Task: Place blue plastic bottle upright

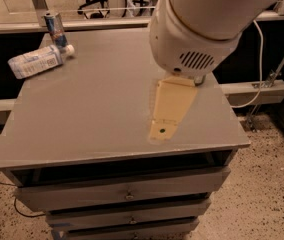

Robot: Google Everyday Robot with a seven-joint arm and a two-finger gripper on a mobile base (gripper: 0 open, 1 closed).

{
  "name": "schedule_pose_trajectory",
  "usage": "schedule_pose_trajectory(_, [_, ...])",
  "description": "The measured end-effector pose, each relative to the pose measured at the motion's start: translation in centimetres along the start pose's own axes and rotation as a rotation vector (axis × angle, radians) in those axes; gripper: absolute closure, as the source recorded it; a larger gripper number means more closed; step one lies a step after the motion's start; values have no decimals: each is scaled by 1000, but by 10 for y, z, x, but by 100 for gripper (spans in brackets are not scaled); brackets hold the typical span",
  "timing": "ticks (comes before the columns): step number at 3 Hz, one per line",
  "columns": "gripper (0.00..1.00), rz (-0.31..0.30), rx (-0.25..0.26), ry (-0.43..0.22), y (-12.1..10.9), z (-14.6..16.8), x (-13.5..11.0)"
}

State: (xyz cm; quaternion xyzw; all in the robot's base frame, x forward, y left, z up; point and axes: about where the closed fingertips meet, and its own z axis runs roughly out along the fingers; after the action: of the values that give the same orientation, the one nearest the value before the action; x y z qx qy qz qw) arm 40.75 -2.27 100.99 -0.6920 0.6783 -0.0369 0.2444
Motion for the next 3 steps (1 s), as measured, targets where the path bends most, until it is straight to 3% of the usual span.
schedule_pose_trajectory(1, [0, 0, 0, -1, 0, 0, 0])
schedule_pose_trajectory(2, [0, -48, 12, -91, -7, 19, -46])
schedule_pose_trajectory(3, [0, -131, -6, -265, -24, 81, -135])
